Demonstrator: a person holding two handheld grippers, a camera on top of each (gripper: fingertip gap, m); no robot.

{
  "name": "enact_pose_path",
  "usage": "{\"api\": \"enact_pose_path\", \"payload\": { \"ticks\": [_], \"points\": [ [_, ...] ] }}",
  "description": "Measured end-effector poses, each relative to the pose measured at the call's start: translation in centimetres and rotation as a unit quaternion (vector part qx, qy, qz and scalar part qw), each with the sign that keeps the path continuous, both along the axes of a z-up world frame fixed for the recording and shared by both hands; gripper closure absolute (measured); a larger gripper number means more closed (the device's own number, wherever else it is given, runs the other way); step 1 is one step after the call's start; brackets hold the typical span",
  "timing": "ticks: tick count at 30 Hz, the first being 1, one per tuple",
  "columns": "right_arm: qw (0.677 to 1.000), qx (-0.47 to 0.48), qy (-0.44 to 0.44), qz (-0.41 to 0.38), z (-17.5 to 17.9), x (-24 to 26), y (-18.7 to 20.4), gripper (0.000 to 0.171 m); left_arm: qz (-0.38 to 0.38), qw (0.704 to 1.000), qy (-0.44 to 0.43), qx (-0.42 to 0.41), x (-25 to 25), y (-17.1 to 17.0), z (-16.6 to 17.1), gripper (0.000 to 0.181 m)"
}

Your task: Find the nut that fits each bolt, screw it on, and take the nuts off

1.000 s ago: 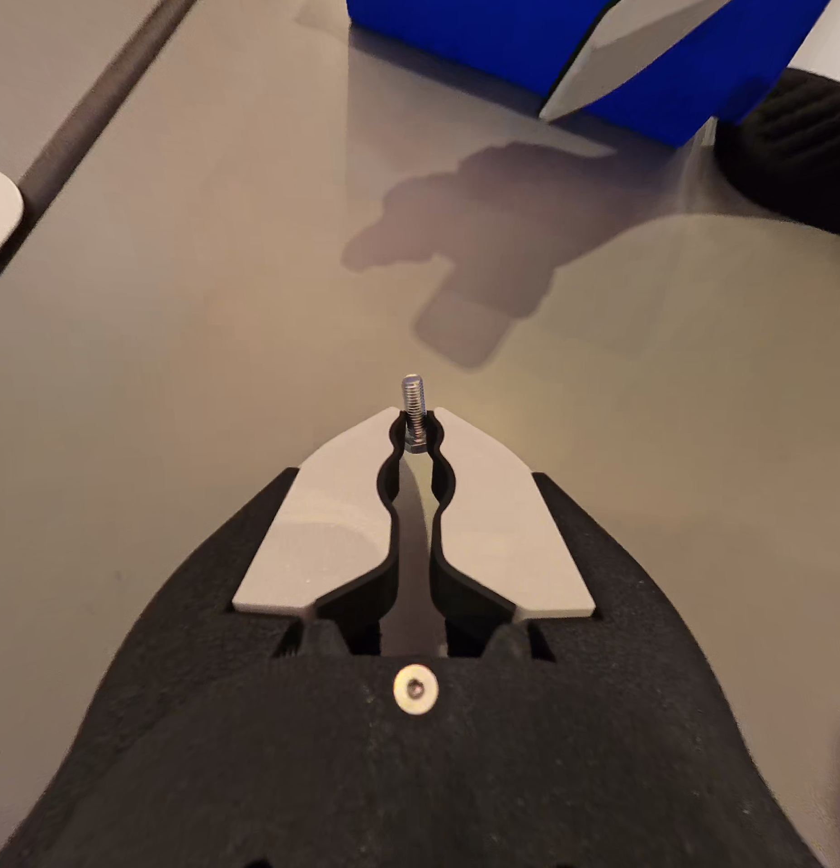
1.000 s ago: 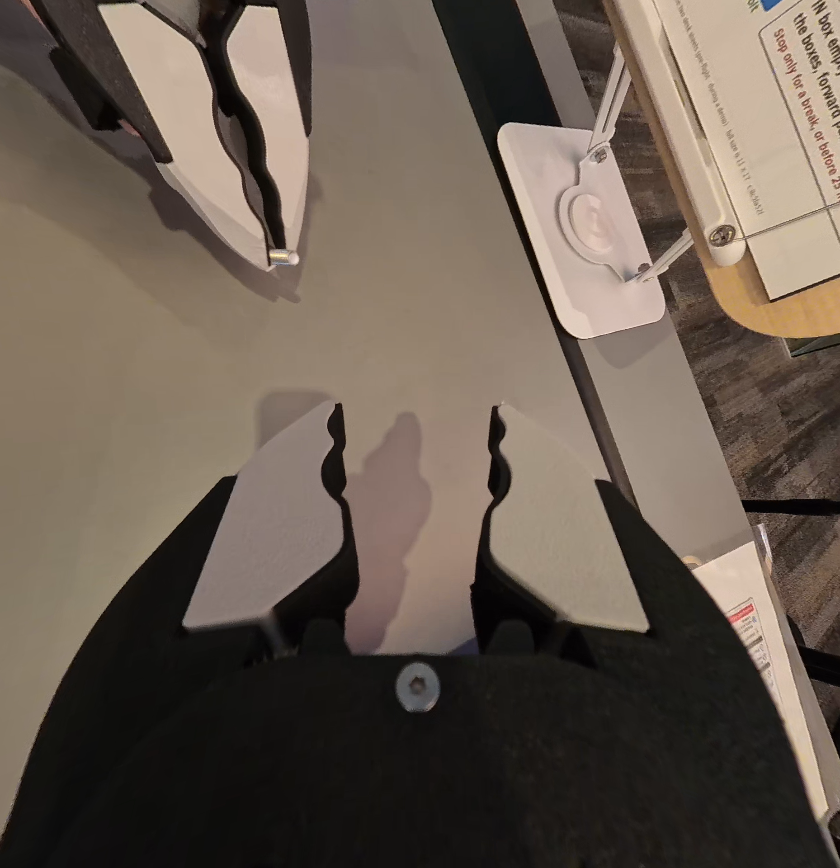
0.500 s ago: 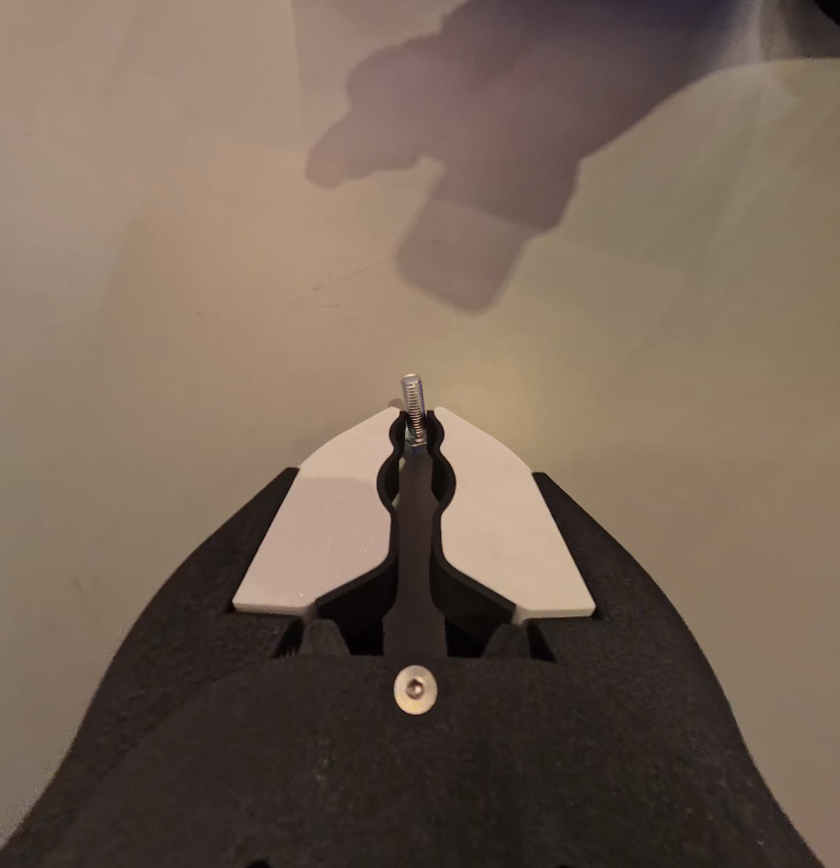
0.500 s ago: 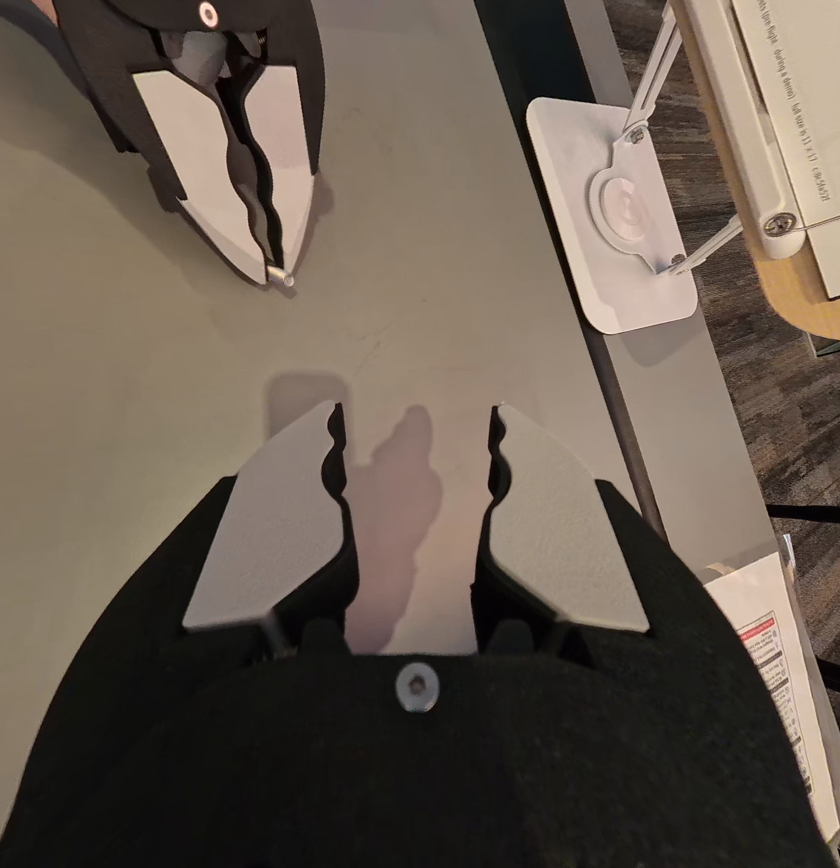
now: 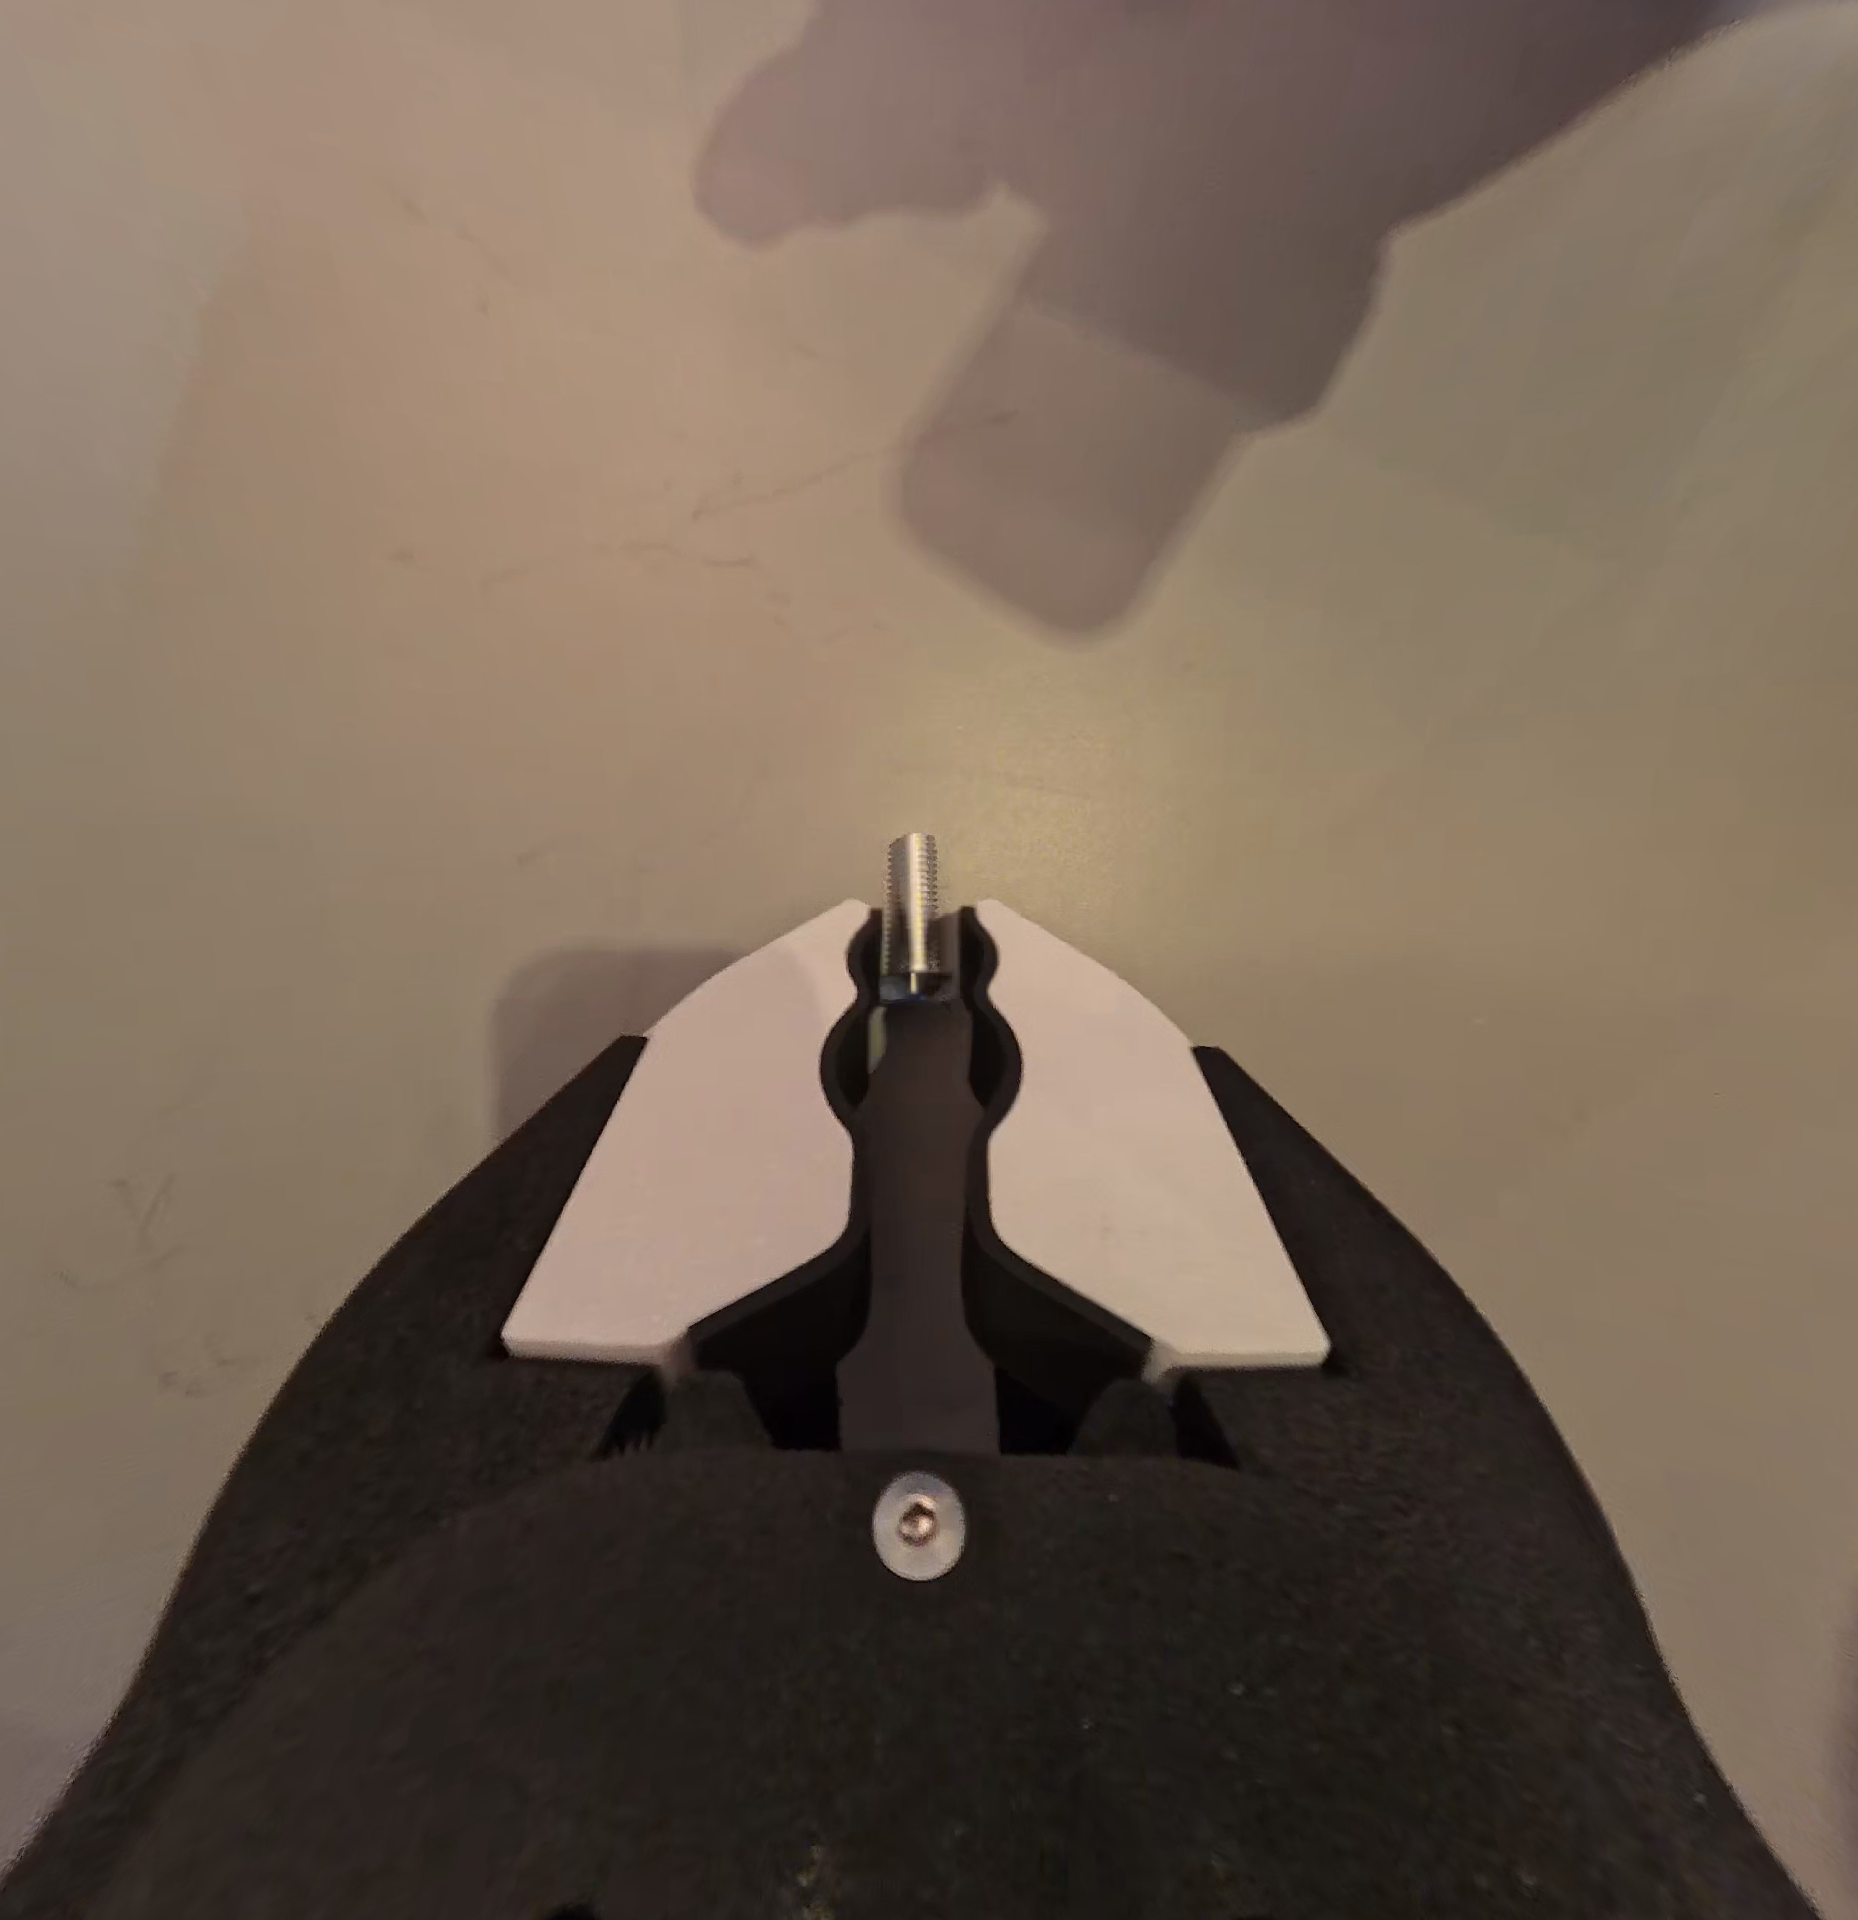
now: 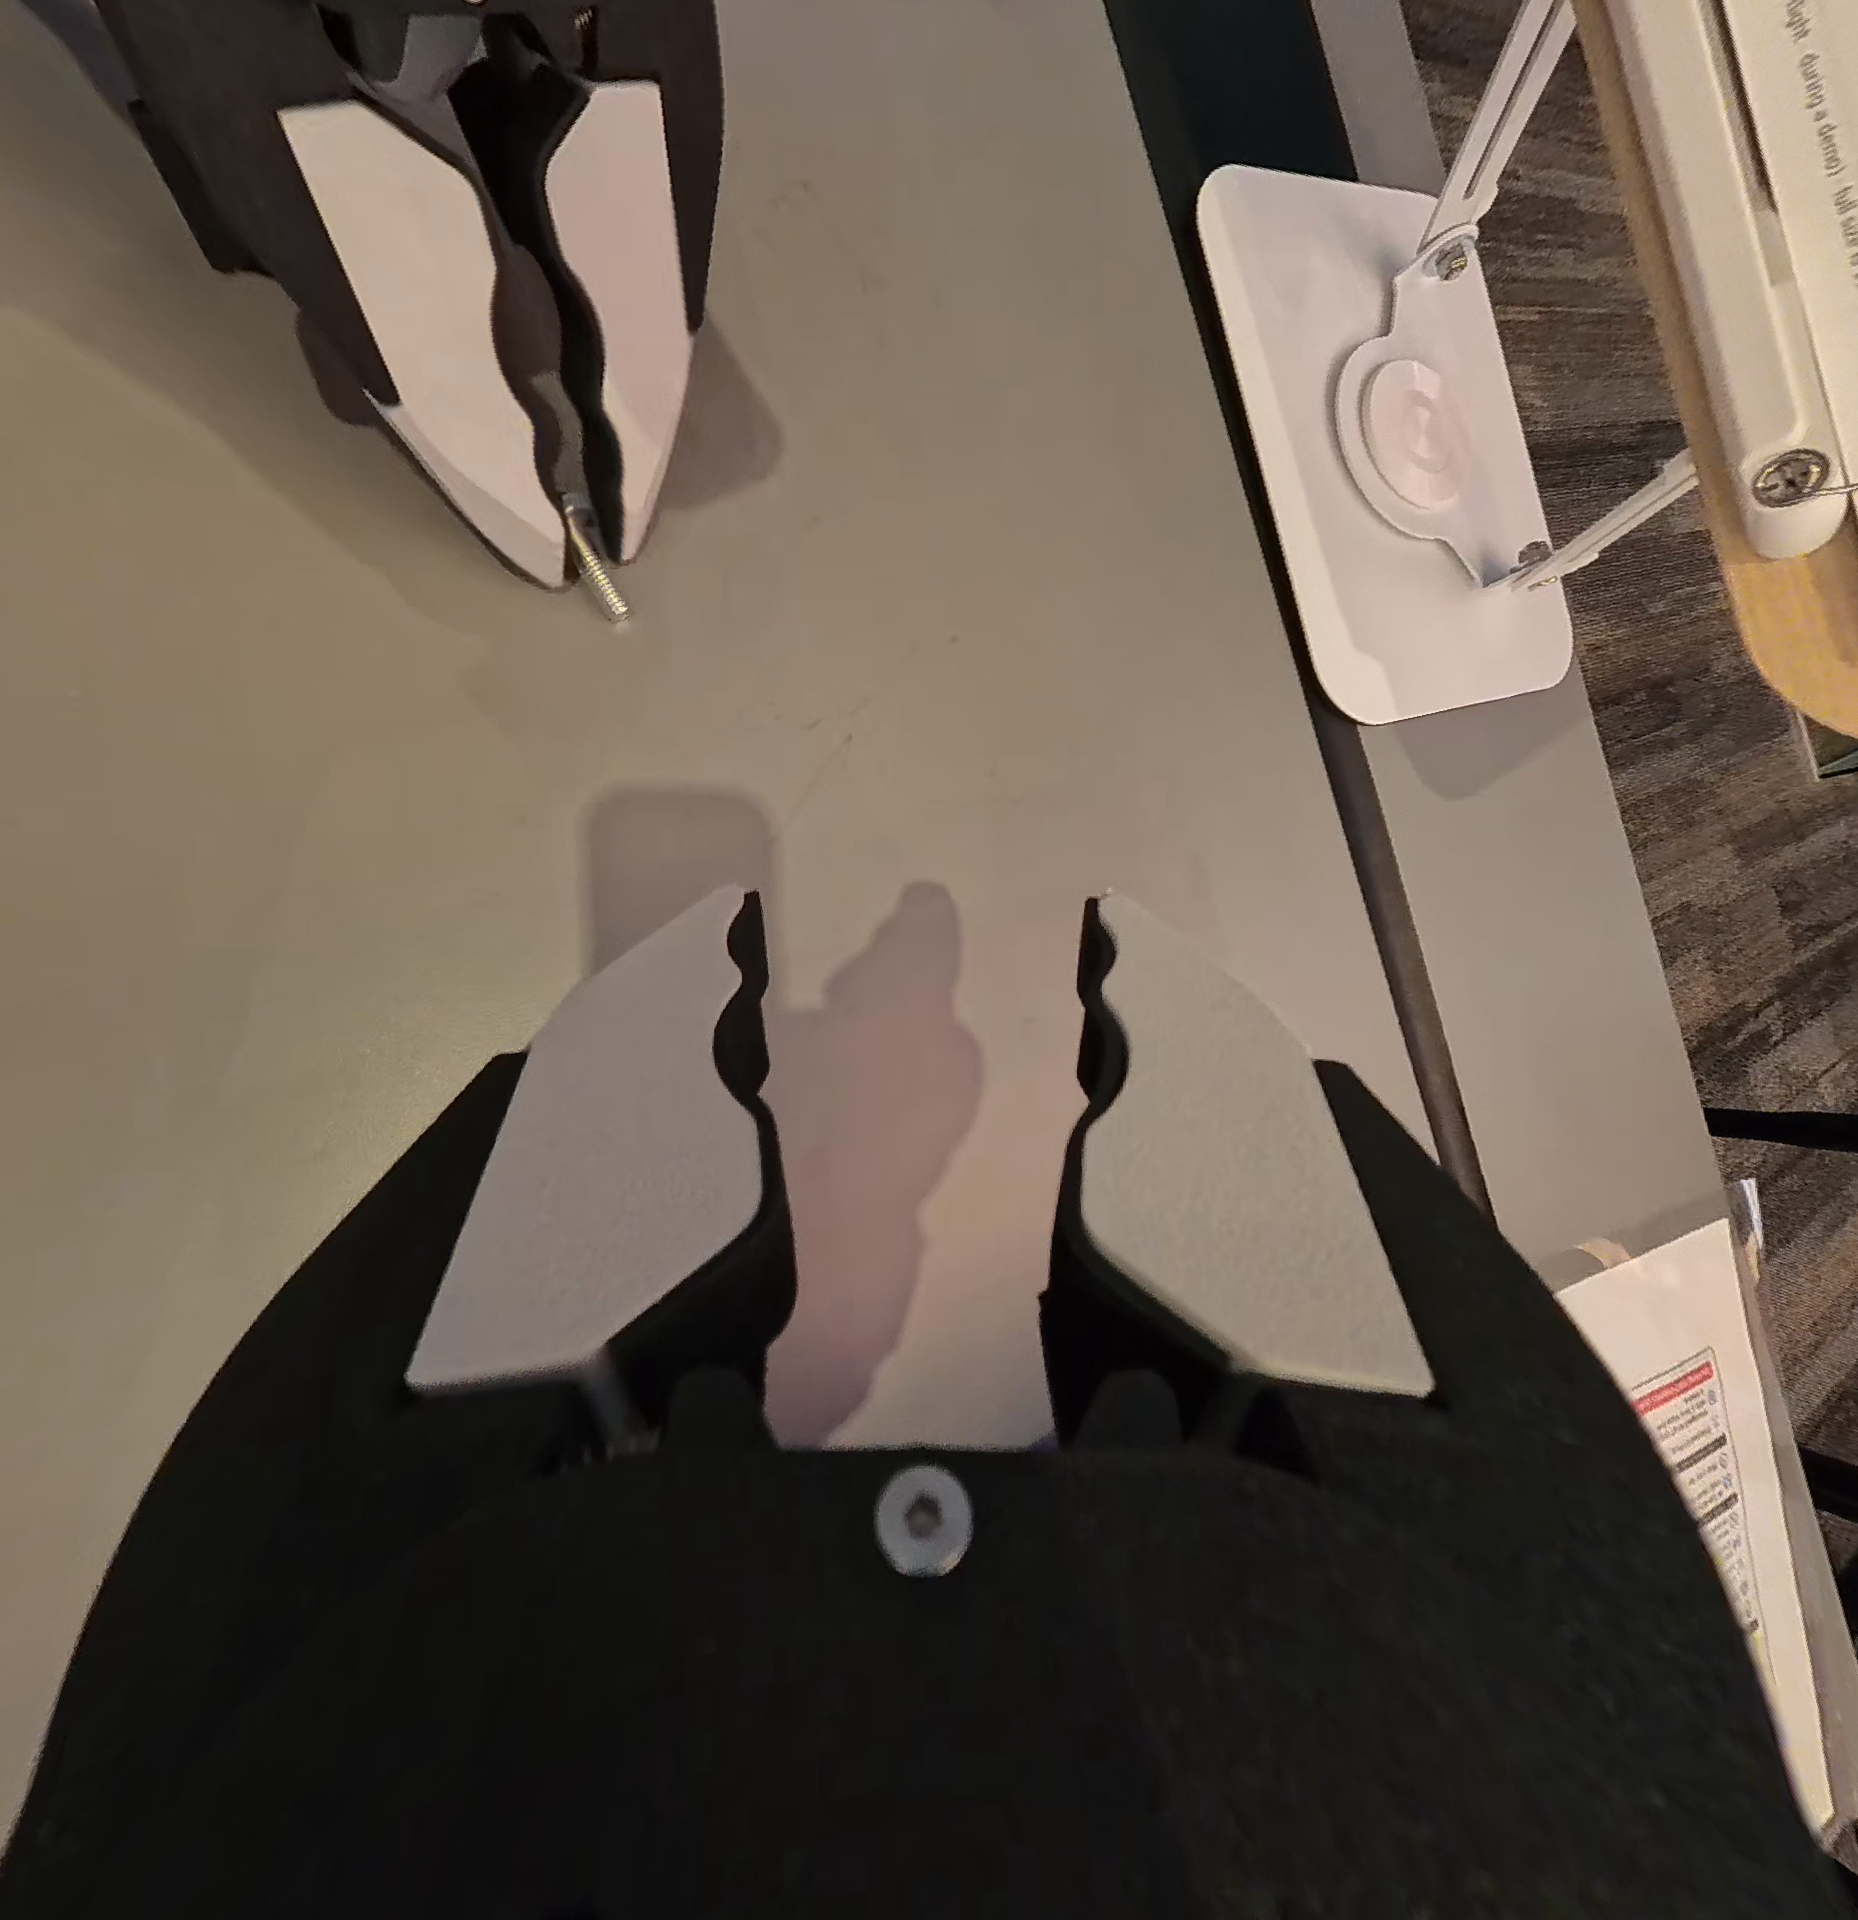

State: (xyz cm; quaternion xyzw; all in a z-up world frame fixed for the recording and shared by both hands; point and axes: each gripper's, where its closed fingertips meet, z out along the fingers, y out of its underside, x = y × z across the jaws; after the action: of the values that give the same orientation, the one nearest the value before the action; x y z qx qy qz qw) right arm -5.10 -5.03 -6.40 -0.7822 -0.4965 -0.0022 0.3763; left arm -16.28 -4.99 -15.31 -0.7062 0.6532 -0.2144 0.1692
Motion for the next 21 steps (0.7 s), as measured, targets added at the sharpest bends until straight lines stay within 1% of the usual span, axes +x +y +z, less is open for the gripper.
{"api": "enact_pose_path", "payload": {
  "ticks": [1, 3, 5, 7, 10, 11, 13, 14, 15, 16, 18, 19, 21],
  "points": [
    [1.0, 0.0, 0.001, 0.0, 0.0, 0.0, 0.0, 0.114, 0.004, 1.0, -0.014, -0.008, 0.1, 0.0, 0.6, 0.165],
    [1.0, 0.001, 0.001, 0.0, 0.1, 0.0, 0.0, 0.114, 0.015, 0.997, -0.066, -0.034, 0.4, 0.1, 3.0, 0.163],
    [1.0, 0.004, 0.003, 0.0, 0.3, 0.1, 0.0, 0.114, 0.033, 0.991, -0.116, -0.056, -0.1, 0.7, 6.5, 0.161],
    [1.0, 0.004, 0.005, 0.0, 0.4, 0.1, 0.0, 0.114, 0.057, 0.985, -0.161, -0.039, -1.7, 1.8, 10.7, 0.161],
    [1.0, 0.005, 0.004, 0.0, 0.4, 0.1, 0.0, 0.114, 0.113, 0.966, -0.224, 0.069, -6.4, 4.5, 17.5, 0.162],
    [1.0, 0.005, 0.003, 0.0, 0.3, 0.1, 0.1, 0.114, 0.137, 0.955, -0.238, 0.115, -8.6, 5.5, 19.5, 0.167],
    [1.0, 0.009, -0.003, -0.001, 0.4, 0.2, 0.1, 0.115, 0.199, 0.925, -0.244, 0.213, -13.9, 7.6, 22.6, 0.179],
    [1.0, 0.013, -0.006, 0.0, 0.4, 0.2, 0.2, 0.116, 0.226, 0.91, -0.233, 0.257, -16.8, 8.4, 23.3, 0.18],
    [1.0, 0.016, -0.011, 0.0, 0.5, 0.1, 0.1, 0.117, 0.254, 0.896, -0.214, 0.293, -19.6, 9.2, 23.5, 0.18],
    [1.0, 0.019, -0.015, 0.001, 0.5, 0.0, 0.1, 0.117, 0.272, 0.893, -0.187, 0.307, -22.0, 9.8, 22.8, 0.18],
    [1.0, 0.023, -0.02, 0.004, 0.6, -0.2, 0.0, 0.117, 0.287, 0.917, -0.105, 0.255, -25.4, 9.9, 19.2, 0.176],
    [0.999, 0.022, -0.022, 0.006, 0.6, -0.4, -0.1, 0.117, 0.299, 0.923, -0.062, 0.233, -27.1, 10.3, 17.4, 0.176],
    [0.999, 0.022, -0.026, 0.009, 0.4, -0.5, -0.2, 0.117, 0.328, 0.92, 0.008, 0.214, -29.9, 11.5, 14.2, 0.178]
  ]
}}
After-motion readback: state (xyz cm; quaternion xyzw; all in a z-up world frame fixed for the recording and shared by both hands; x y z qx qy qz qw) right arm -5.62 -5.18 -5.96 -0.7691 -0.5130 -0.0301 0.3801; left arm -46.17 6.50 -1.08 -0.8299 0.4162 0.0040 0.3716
